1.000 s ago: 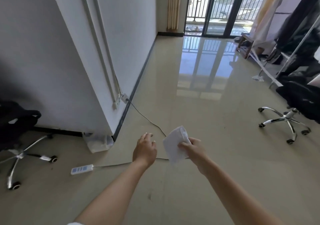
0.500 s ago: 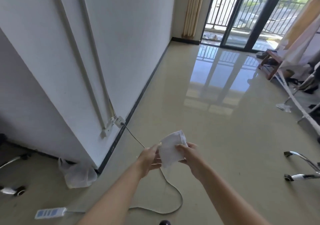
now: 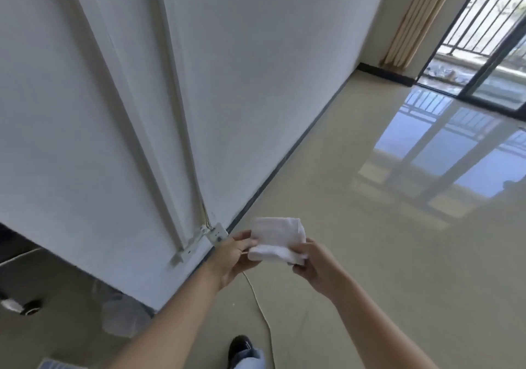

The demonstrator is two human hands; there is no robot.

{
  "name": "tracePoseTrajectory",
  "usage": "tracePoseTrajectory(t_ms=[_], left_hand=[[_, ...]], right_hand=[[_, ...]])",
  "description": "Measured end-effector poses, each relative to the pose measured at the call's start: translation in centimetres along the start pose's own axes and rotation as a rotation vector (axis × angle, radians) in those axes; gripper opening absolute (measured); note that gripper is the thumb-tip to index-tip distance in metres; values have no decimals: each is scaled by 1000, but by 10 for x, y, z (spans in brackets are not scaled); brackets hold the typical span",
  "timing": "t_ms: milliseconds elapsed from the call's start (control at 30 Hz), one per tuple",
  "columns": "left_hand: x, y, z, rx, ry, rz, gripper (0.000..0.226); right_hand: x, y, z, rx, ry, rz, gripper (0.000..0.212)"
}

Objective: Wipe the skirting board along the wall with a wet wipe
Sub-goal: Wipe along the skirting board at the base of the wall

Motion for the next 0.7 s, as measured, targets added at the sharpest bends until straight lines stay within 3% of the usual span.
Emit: tracePoseTrajectory(t_ms=[200, 333, 433, 533, 700], left_hand=[[63, -19, -43, -136, -52, -89, 25], [99, -47, -44, -273, -90, -240, 26], [135, -77, -21, -138, -70, -385, 6], [178, -115, 25, -77, -72, -551, 18], [220, -154, 97, -96, -19, -700, 32]], right_hand=[[96, 17, 47, -139, 86, 160, 37], [159, 43, 57, -306, 152, 275, 22], [219, 64, 41, -501, 170, 416, 22], [289, 82, 1, -708, 222, 543, 20], [358, 96, -66, -896, 257, 578, 10]])
Point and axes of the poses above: each hand's wrist, its own x-axis towards the middle knuckle, its own y-axis out of the palm, z = x × y, the point moved 3 cm from there along x, towards the middle knuckle, and after that the axes turned 2 degrees about -z, right-handed, at the moved point
